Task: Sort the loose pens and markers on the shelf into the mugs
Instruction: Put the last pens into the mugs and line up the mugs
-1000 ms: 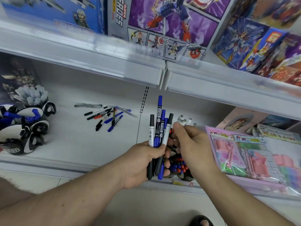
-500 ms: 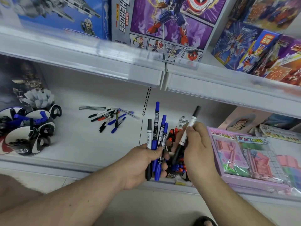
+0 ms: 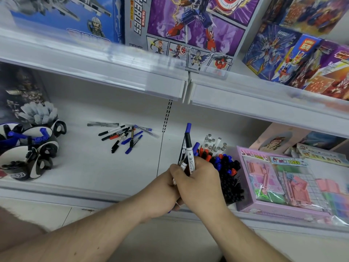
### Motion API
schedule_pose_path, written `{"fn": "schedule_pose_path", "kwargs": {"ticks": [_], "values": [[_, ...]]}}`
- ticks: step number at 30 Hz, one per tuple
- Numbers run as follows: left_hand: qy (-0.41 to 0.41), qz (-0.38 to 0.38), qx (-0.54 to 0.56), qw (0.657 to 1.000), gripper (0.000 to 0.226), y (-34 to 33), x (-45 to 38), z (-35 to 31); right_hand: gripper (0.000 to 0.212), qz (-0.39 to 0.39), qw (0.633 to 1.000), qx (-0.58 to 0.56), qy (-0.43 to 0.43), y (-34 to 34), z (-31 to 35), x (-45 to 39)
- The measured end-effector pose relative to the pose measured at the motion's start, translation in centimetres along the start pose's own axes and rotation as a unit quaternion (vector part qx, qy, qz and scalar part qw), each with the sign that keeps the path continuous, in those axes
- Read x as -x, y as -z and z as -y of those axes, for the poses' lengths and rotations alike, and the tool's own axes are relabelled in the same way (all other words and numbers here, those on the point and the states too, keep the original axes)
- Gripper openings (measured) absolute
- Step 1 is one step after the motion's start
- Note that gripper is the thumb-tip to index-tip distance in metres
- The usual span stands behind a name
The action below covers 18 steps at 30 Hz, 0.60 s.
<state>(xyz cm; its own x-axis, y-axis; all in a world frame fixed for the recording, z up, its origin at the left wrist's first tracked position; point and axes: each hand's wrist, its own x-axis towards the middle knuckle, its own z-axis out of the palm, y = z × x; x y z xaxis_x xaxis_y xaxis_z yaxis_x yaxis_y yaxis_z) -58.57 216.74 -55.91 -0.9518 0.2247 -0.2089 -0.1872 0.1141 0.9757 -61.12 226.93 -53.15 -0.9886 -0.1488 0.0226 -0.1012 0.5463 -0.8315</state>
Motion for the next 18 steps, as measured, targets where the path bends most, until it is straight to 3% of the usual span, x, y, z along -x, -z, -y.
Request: {"fn": "schedule_pose_path", "kwargs": {"ticks": [3, 9, 12, 15, 18], "values": [[0.023, -0.007, 0.026, 0.999, 0.035, 0.0, -0.3, -0.2, 0.033, 0.021, 0.996, -0.075, -0.035, -0.1, -0.2, -0.2], [0.068, 0.001, 0.091, 0.994, 0.064, 0.0, -0.6, -0.9, 0.039, 0.03, 0.988, -0.139, -0.061, 0.5, -0.4, -0.5], [0.062, -0.018, 0.212, 0.975, 0.037, -0.5, -0.3, -0.8, 0.043, 0.056, 0.973, -0.204, -0.088, 1.0, -0.4, -0.5], [0.116, -0.063, 0.243, 0.961, 0.054, -0.8, -0.2, -0.9, 0.036, 0.084, 0.958, -0.246, -0.124, 1.2, -0.7, -0.4], [0.126, -0.074, 0.259, 0.955, 0.04, -0.3, 0.4, -0.2, 0.037, 0.114, 0.936, -0.292, -0.16, 1.4, -1.3, -0.8]]}}
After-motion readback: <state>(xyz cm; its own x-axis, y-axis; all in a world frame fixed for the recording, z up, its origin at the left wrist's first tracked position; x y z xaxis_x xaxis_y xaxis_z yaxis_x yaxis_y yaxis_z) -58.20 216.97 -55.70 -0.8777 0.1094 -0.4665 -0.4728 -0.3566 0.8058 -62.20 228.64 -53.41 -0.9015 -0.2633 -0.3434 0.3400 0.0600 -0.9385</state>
